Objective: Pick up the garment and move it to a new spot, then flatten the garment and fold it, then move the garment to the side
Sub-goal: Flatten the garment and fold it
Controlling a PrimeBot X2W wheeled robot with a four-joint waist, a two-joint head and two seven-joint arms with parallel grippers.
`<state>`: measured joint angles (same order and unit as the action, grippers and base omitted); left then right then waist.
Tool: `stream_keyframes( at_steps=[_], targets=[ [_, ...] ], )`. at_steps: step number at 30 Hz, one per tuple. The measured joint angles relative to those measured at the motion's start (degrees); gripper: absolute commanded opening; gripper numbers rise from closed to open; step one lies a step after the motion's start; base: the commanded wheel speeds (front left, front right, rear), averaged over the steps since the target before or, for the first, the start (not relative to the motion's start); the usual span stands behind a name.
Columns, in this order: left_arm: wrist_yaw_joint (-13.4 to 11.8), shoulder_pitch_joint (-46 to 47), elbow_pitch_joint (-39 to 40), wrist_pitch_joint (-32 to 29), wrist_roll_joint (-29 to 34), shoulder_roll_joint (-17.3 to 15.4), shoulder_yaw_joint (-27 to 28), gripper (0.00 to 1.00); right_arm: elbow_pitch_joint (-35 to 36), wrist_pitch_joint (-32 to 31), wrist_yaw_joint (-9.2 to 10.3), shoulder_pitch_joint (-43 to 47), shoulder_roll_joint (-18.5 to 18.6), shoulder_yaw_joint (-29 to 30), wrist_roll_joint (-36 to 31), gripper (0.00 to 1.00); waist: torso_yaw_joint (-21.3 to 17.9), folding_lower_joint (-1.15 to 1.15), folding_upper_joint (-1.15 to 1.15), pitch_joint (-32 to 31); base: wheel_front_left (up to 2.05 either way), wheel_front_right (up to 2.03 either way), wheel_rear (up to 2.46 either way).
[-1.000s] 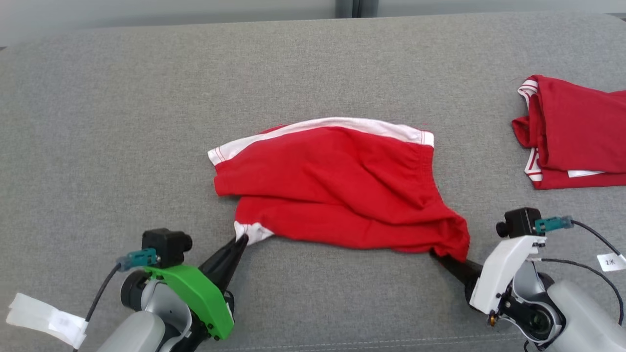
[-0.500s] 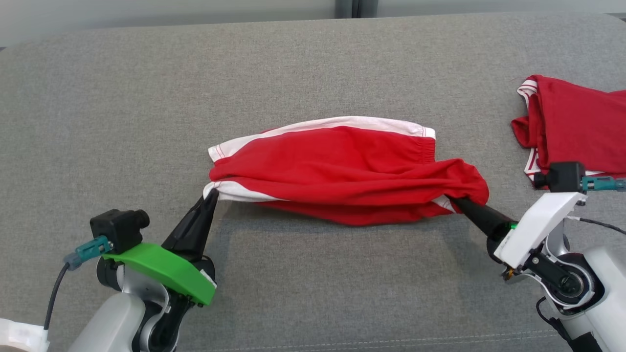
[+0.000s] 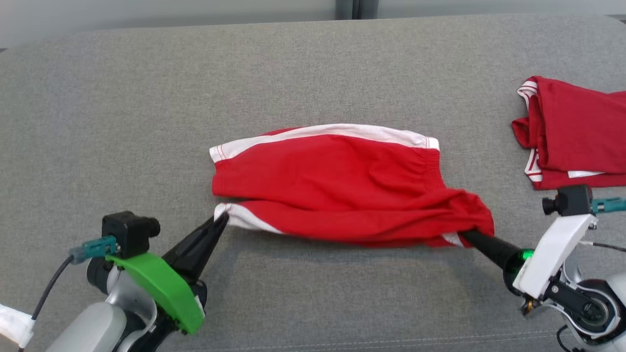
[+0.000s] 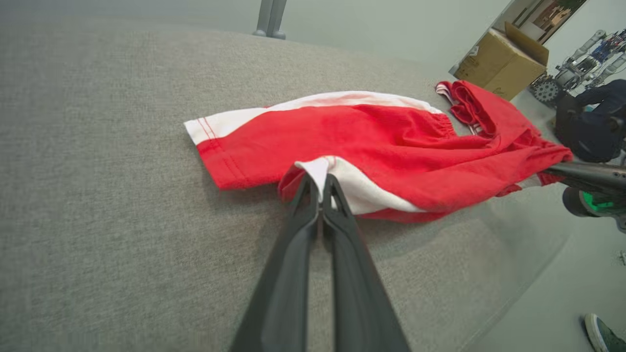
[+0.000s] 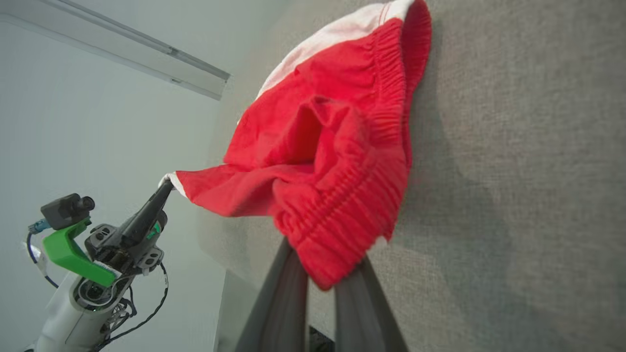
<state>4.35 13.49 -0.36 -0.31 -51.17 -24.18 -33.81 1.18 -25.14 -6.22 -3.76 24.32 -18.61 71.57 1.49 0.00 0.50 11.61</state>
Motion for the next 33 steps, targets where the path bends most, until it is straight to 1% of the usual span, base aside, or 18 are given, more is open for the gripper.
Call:
stream_keyframes(
  at_steps=[2, 4, 5, 7, 10, 12, 14, 16, 17, 20, 23, 24, 26, 28, 31, 32, 33],
  targets=[
    [0.23, -1.16, 1.48, -3.15, -0.02, -2.83, -1.29, 0.0, 1.19, -1.86, 1.04, 2.36, 1.32, -0.77, 0.0, 0.0, 0.0, 0.0, 0.0, 0.51, 0.0, 0.0, 0.0],
    [0.26, -2.33, 2.78, -5.82, -0.65, -4.77, -1.75, 0.0, 2.67, -3.1, 1.88, 3.5, 2.15, -1.07, 0.02, 0.0, -0.02, 0.0, 0.0, 1.18, 0.0, 0.0, 0.0],
    [0.45, -2.7, 3.6, -6.71, -1.44, -5.39, -1.71, 0.0, 3.78, -3.59, 1.89, 3.53, 2.47, -1.1, 0.1, 0.0, -0.05, 0.0, 0.0, 1.55, 0.0, 0.0, 0.0],
    [0.74, -2.97, 5.7, -7.98, -4.57, -5.54, -1.18, 0.0, 6.17, -4.24, 2.14, 3.26, 2.59, -1.14, 0.31, 0.0, -0.14, 0.0, 0.0, 2.39, 0.0, 0.0, 0.0],
    [1.1, -2.52, 7.14, -11.8, -5.81, -6.36, -1.38, 0.0, 8.72, -5.78, 2.32, 1.02, 2.53, -2.1, 0.57, 0.0, -0.37, 0.0, 0.0, 3.91, 0.0, 0.0, 0.0],
    [1.27, -0.66, 7.01, -14.65, -6.65, -7.69, -1.77, 0.0, 9.51, -7.33, 2.79, -2.09, 1.88, -2.66, 1.01, 0.0, -0.54, 0.0, 0.0, 5.11, 0.0, 0.0, 0.0],
    [1.47, 3.35, 6.36, -17.91, -6.65, -9.55, -1.81, 0.0, 9.56, -8.82, 3.33, -5.69, 0.3, -2.78, 2.93, 0.0, -0.71, 0.0, 0.0, 6.41, 0.0, 0.0, 0.0],
    [1.71, 7.95, 5.86, -21.09, -9.17, -9.88, -1.05, 0.0, 9.29, -10.34, 4.43, -9.56, -1.04, -2.72, 4.66, 0.0, -0.87, 0.0, 0.0, 7.78, 0.0, 0.0, 0.0],
    [1.71, 10.28, 5.34, -22.82, -10.74, -9.68, -0.6, 0.0, 9.0, -11.02, 5.23, -11.74, -1.38, -2.61, 5.22, 0.0, -0.93, 0.0, 0.0, 8.48, 0.0, 0.0, 0.0],
    [1.69, 17.88, 2.97, -27.55, -14.9, -9.15, 2.36, 0.0, 6.79, -13.57, 8.88, -19.49, -2.26, -1.42, 6.51, 0.0, -1.08, 0.0, 0.0, 10.64, 0.0, 0.0, 0.0],
    [-0.24, 27.76, 0.26, -29.39, -15.68, -9.06, 6.92, 0.0, 5.17, -14.21, 12.51, -28.98, -4.7, 0.92, 7.35, 0.0, -1.19, 0.0, 0.0, 12.86, 0.0, 0.0, 0.0],
    [-0.94, 31.59, -0.52, -29.36, -15.47, -9.02, 8.92, 0.0, 4.97, -13.55, 13.34, -32.66, -5.77, 2.4, 7.33, 0.0, -1.24, 0.0, 0.0, 13.62, 0.0, 0.0, 0.0],
    [-1.54, 39.98, -1.01, -29.26, -13.15, -9.11, 11.46, 0.0, 4.94, -10.44, 13.39, -40.09, -7.98, 6.55, 7.14, 0.0, -1.3, 0.0, 0.0, 15.11, 0.0, 0.0, 0.0],
    [-1.49, 48.07, -1.64, -26.44, -9.26, -8.68, 13.59, 0.0, 4.55, -7.4, 12.92, -47.54, -10.04, 9.51, 7.02, 0.0, -1.26, 0.0, 0.0, 16.55, 0.0, 0.0, 0.0],
    [-1.23, 55.53, -3.39, -22.29, -7.87, -6.46, 16.71, 0.0, 3.22, -3.35, 11.76, -55.63, -11.94, 10.93, 4.98, 0.0, -0.95, -0.01, 0.0, 18.15, 0.0, 0.0, 0.0],
    [-0.81, 56.56, -4.17, -21.38, -7.77, -5.81, 17.09, 0.0, 2.68, -2.63, 11.14, -57.13, -12.14, 10.6, 4.34, 0.0, -0.72, -0.01, 0.0, 18.41, 0.0, 0.0, 0.0],
    [-0.71, 56.89, -5.02, -20.62, -7.75, -5.24, 17.05, 0.0, 2.02, -2.01, 10.07, -57.9, -12.09, 10.11, 3.56, 0.0, -0.48, -0.01, 0.0, 18.54, 0.0, 0.0, 0.0]
  ],
)
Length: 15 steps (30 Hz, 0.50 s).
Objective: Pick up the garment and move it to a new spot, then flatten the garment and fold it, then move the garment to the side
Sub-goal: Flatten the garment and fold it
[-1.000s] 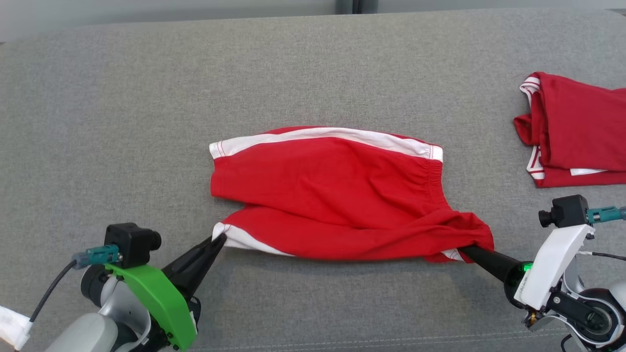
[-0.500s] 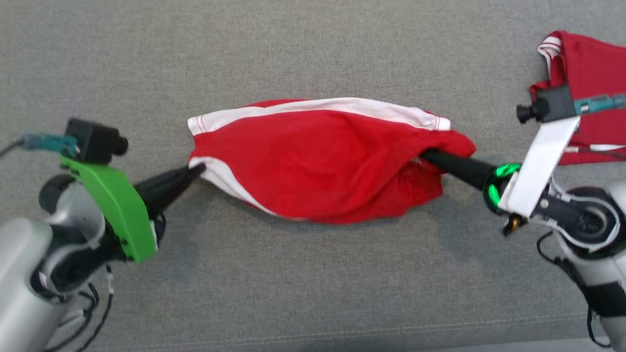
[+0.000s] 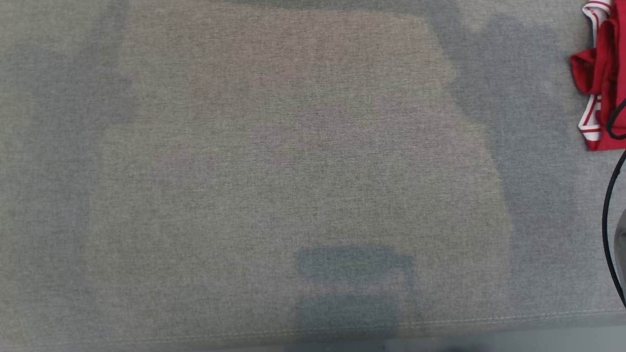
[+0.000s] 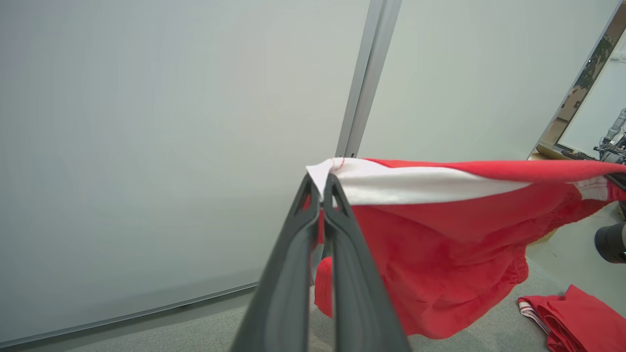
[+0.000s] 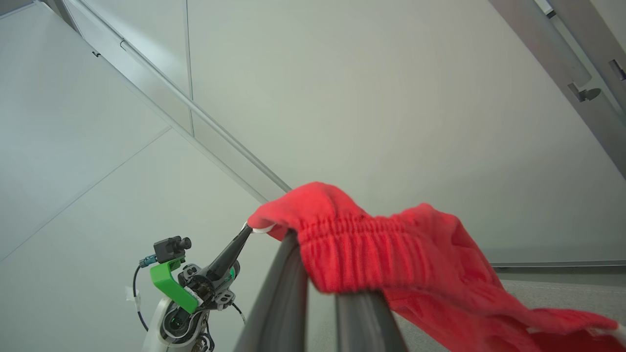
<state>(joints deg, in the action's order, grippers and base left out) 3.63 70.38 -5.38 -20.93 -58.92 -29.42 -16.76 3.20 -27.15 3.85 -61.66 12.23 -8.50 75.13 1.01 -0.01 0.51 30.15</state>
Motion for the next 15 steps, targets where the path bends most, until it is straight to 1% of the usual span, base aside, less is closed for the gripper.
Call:
stream_keyframes(
  at_steps=[2, 3, 6, 8, 9, 11, 13, 15],
  targets=[
    [0.52, -0.44, -1.87, 0.67, 0.01, 1.01, -0.92, 0.0, -1.49, 0.77, -2.0, 0.05, 0.58, -1.52, -1.94, 0.0, 0.47, 0.0, 0.0, -0.06, 0.0, 0.0, 0.0],
    [0.88, -1.19, -2.22, 0.7, -0.02, 1.44, -1.76, 0.0, -2.11, 0.75, -2.47, 0.59, 1.09, -2.37, -2.56, 0.0, 0.71, 0.0, 0.0, -0.19, 0.0, 0.0, 0.0],
    [1.36, -6.33, -3.92, 2.35, -1.09, 3.09, -2.79, 0.0, -4.03, 0.74, -5.03, 5.27, 3.39, -5.08, -4.6, 0.0, 1.47, 0.01, 0.0, -0.52, 0.0, 0.0, 0.0],
    [1.38, -12.62, -5.54, 3.37, -1.83, 3.46, -3.43, 0.0, -6.21, 0.74, -6.39, 11.36, 3.86, -7.44, -5.6, 0.0, 1.7, 0.01, 0.0, -0.89, 0.0, 0.0, 0.0],
    [1.38, -12.62, -5.54, 3.37, -1.83, 3.46, -3.43, 0.0, -6.21, 0.74, -6.39, 11.36, 3.86, -7.44, -5.6, 0.0, 1.7, 0.01, 0.0, -0.89, 0.0, 0.0, 0.0],
    [1.38, -19.89, -7.43, 5.1, -3.94, 4.72, -3.57, 0.0, -8.23, 1.22, -7.99, 18.25, 3.75, -9.14, -6.23, 0.0, 1.77, 0.01, 0.0, -1.33, 0.0, 0.0, 0.0],
    [1.4, -26.89, -9.17, 6.77, -5.48, 6.78, -4.07, 0.0, -10.07, 2.12, -9.37, 24.13, 4.07, -10.22, -6.94, 0.0, 1.78, 0.01, 0.0, -1.91, 0.0, 0.0, 0.0],
    [1.43, -32.5, -10.58, 8.48, -6.08, 8.49, -4.57, 0.0, -11.24, 3.21, -10.05, 28.41, 4.71, -10.95, -8.2, 0.0, 1.78, 0.01, 0.0, -2.64, 0.0, 0.0, 0.0]
  ],
)
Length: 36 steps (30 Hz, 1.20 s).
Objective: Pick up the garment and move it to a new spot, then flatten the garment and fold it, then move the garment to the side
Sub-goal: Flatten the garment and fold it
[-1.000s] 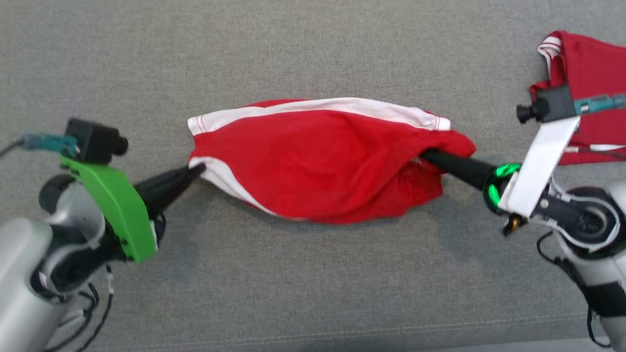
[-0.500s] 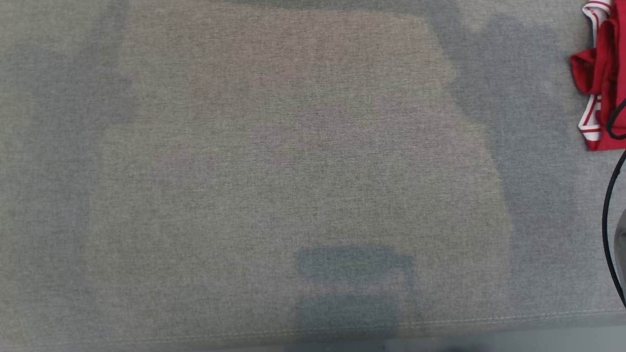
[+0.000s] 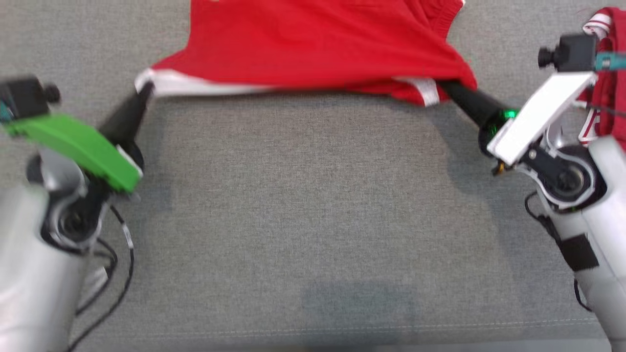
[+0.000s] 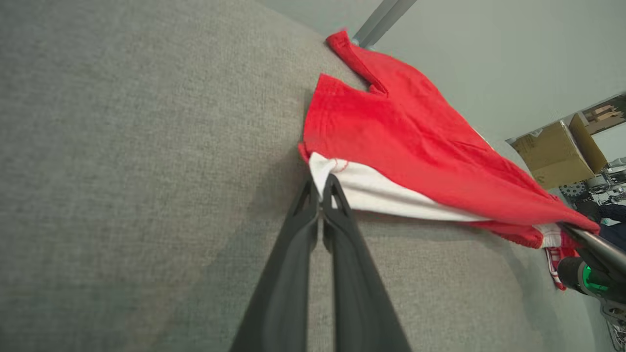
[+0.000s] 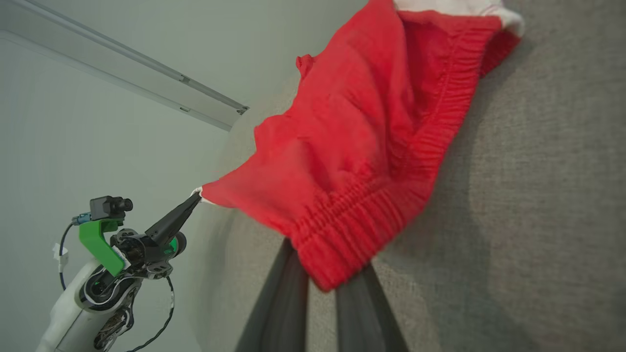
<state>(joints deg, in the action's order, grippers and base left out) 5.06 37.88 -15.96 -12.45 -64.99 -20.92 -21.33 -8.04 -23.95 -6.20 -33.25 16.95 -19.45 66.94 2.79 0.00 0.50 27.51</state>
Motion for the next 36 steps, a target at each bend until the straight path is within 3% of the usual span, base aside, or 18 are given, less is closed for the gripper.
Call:
stream_keyframes(
  at_steps=[8, 19, 30, 36],
  targets=[
    [1.05, -10.94, -1.1, 7.92, 0.64, 0.94, -0.63, 0.0, -0.44, 4.24, -0.93, 8.18, 1.64, -3.03, -2.32, 0.0, -0.12, 0.0, 0.0, -4.42, 0.0, 0.0, 0.0],
    [1.24, -21.63, 0.88, 12.61, 10.35, -1.45, -7.72, 0.0, -2.04, 3.23, -0.93, 18.69, 6.86, -7.28, -3.35, 0.0, -0.51, 0.0, 0.0, -13.04, 0.0, 0.0, 0.0],
    [-2.66, -28.41, 3.79, 14.26, 9.28, -0.9, -6.91, 0.0, 1.0, 4.08, -0.94, 24.85, 8.38, -6.72, -1.25, 0.0, -0.1, 0.0, 0.0, -18.4, 0.0, 0.0, 0.0],
    [-3.31, -29.86, 2.96, 12.93, 10.93, -1.21, -10.29, 0.0, 2.46, 3.98, -0.92, 26.07, 8.82, -9.46, -1.97, 0.0, -0.35, 0.0, 0.0, -18.98, 0.0, 0.0, 0.0]
  ],
)
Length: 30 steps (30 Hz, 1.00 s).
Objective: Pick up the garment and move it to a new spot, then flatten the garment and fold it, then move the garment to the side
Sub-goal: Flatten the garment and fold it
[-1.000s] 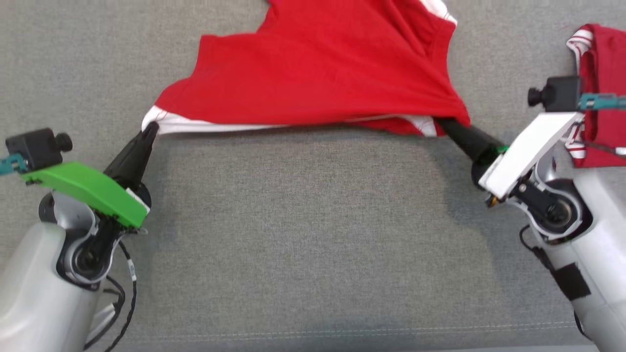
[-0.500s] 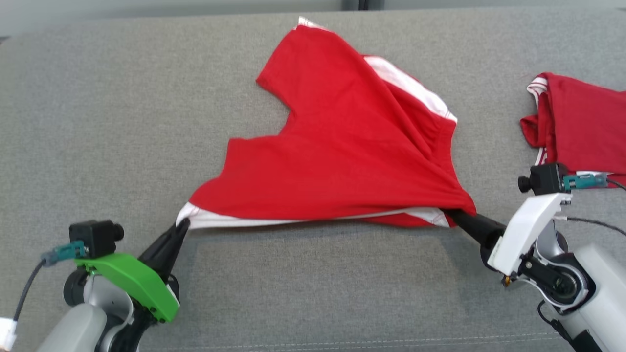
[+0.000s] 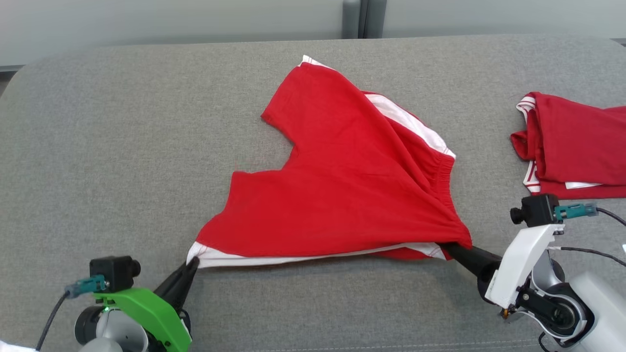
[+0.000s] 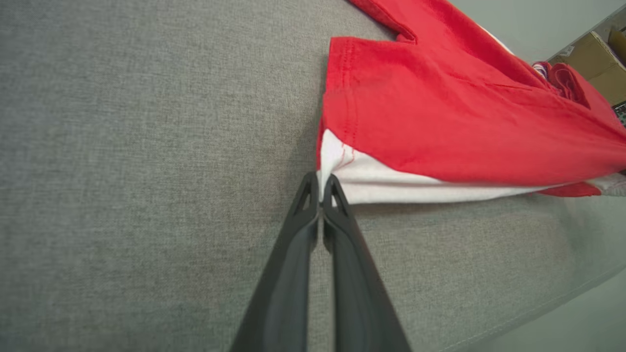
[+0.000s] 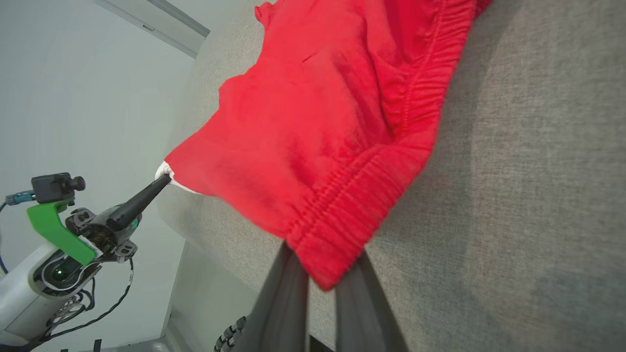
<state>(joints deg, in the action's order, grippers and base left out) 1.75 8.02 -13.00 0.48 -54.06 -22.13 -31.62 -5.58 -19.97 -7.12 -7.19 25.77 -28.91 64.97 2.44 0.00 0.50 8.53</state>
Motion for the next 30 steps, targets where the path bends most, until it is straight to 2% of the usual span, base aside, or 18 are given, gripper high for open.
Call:
stream_keyframes(
  at_steps=[6, 7, 10, 11, 12, 13, 15, 16, 24, 30],
  targets=[
    [-0.26, -0.61, -1.03, -0.35, 1.08, 0.05, -0.49, 0.0, 1.51, -0.32, 0.0, 0.8, 1.27, -1.77, -1.42, 0.0, -0.56, 0.0, 0.0, 0.42, 0.0, 0.0, 0.0],
    [-0.27, -0.61, -1.08, -0.35, 1.09, 0.1, -0.59, 0.0, 1.6, -0.32, 0.0, 0.82, 1.36, -1.77, -1.54, 0.05, -0.65, 0.0, 0.0, 0.51, 0.0, 0.0, 0.0],
    [-0.36, -0.61, -1.04, -0.15, 1.56, 0.23, -0.66, 0.0, 2.07, -0.22, 0.0, 0.92, 1.83, -1.79, -2.09, 0.37, -0.78, 0.0, 0.0, 0.65, 0.0, 0.0, 0.0],
    [-0.68, -0.61, -1.04, -0.14, 1.62, 0.23, -0.68, 0.0, 2.23, -0.12, 0.0, 0.96, 1.94, -1.81, -2.14, 0.73, -0.81, 0.0, 0.0, 0.68, 0.0, 0.0, 0.0],
    [-0.81, -0.61, -1.04, -0.07, 1.79, 0.23, -0.68, 0.13, 2.4, 0.11, 0.0, 1.01, 2.05, -1.85, -2.32, 1.0, -0.84, 0.0, 0.0, 0.71, 0.0, 0.0, 0.0],
    [-0.82, -0.61, -1.02, 0.19, 1.9, 0.23, -0.69, 0.24, 2.5, 0.12, 0.0, 1.06, 2.22, -1.87, -2.57, 1.0, -0.87, 0.0, 0.0, 0.73, 0.0, 0.0, 0.0],
    [-0.86, -0.61, -1.0, 0.35, 1.91, 0.22, -0.7, 0.68, 2.68, 0.58, 0.0, 1.41, 2.89, -1.86, -3.0, 1.0, -0.92, 0.0, 0.0, 0.74, 0.0, 0.0, 0.0],
    [-1.21, -0.61, -0.99, 0.35, 2.0, 0.18, -0.77, 1.0, 2.79, 0.85, 0.0, 1.63, 3.2, -1.81, -3.1, 1.0, -0.93, 0.0, 0.0, 0.73, 0.0, 0.0, 0.0],
    [-2.11, -0.67, -1.29, 0.31, 3.01, -0.02, -1.72, 1.0, 3.5, 2.3, 0.0, 1.93, 3.56, -1.64, -4.1, 1.0, -0.85, 0.0, 0.0, 0.68, 0.0, 0.0, 0.0],
    [-3.3, -0.74, -1.34, 0.82, 4.02, -0.68, -1.01, 1.0, 3.91, 5.0, 0.01, 2.71, 4.64, 1.23, -4.1, 1.0, -0.75, 0.0, 0.0, 0.63, 0.0, 0.0, 0.0]
  ],
)
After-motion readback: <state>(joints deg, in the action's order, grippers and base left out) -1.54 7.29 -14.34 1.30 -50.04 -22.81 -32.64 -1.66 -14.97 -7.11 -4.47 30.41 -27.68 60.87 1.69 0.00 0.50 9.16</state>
